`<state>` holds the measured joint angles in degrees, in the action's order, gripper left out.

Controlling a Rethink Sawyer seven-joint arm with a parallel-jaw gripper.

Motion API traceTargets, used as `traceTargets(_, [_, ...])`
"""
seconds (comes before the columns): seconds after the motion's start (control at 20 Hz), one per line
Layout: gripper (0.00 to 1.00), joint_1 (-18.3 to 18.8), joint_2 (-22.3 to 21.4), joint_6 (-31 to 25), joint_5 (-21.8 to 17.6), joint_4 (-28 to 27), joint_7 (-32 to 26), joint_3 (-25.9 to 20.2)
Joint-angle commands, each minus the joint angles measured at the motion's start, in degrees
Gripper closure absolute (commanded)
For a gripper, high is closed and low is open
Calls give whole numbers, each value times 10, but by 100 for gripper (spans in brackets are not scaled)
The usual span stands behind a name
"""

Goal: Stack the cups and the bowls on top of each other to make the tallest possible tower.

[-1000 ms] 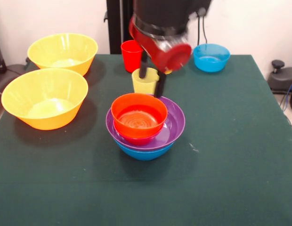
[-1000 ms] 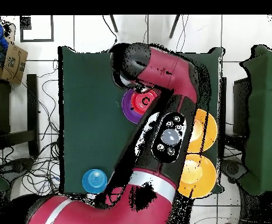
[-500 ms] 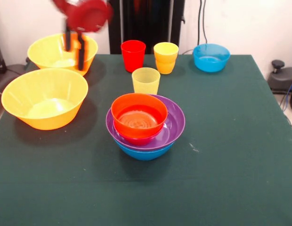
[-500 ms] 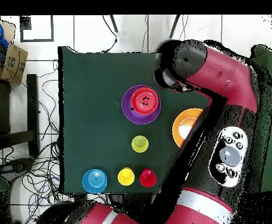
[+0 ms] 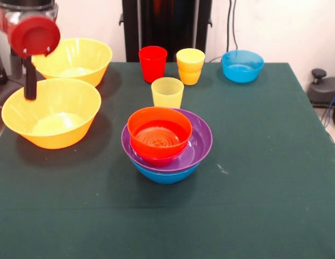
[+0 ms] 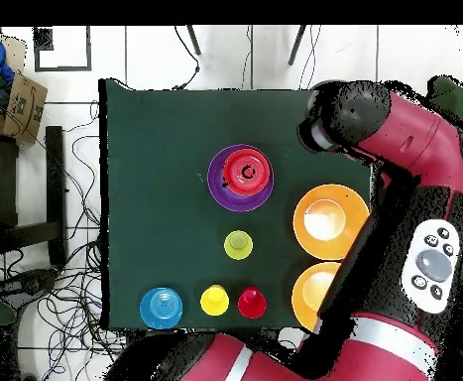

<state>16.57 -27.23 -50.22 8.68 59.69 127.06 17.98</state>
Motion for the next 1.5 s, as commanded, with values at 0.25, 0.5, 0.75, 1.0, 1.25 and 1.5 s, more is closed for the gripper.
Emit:
traceTargets(0.25, [0,-9,49,45,-41,33,-81,-111])
traceTargets(0.5, [0,-13,53,40,-43,25,-62,-106])
traceTargets(0.75, [0,-4,53,27,-45,30,-74,-109])
traceTargets(1.0, [0,2,37,6,-55,43,-91,-100])
traceTargets(1.25, [0,8,36,28,-54,65,-82,-111])
traceTargets(1.5, [0,8,26,57,-50,100,-66,-118])
